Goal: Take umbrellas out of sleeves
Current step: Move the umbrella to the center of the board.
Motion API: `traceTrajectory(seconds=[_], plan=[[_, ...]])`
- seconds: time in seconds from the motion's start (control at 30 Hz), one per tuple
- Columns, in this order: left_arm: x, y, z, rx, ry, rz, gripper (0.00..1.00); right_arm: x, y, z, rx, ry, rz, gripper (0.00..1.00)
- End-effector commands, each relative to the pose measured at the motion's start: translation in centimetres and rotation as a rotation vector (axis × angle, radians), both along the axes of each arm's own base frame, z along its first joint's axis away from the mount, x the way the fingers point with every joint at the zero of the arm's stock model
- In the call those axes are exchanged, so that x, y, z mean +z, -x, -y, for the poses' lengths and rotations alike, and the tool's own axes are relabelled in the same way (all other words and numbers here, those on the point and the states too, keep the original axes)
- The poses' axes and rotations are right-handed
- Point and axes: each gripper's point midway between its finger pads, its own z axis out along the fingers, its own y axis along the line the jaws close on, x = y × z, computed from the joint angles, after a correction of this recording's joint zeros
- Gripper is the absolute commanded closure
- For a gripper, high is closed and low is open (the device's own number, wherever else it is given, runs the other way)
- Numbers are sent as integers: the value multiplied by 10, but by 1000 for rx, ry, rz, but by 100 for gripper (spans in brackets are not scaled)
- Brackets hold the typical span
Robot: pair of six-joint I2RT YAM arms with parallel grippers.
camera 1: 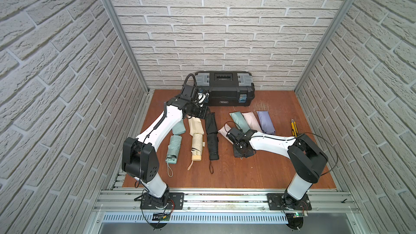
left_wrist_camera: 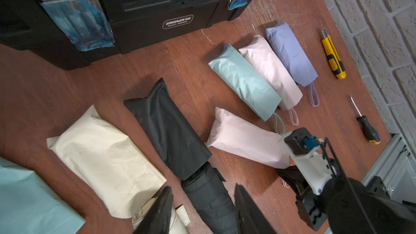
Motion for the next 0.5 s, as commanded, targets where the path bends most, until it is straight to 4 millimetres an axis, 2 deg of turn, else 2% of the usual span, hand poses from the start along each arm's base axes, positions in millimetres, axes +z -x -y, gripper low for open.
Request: traceTrajectory(seconds=[0.0,0.17,0.27,0.47], plan=[[-1,5,14,-46,-18,10,53,12,12,21,-37,41,19,97],[-4,13,34,-78,-3,-15,54,10,30,35,-33,30,17,97],[-12,15,45,-70,41,-56,53,6,40,39,-35,0,14,97],[-55,29,78,-93,29,-177,53,-1,56,44,-55,-66,20,97]])
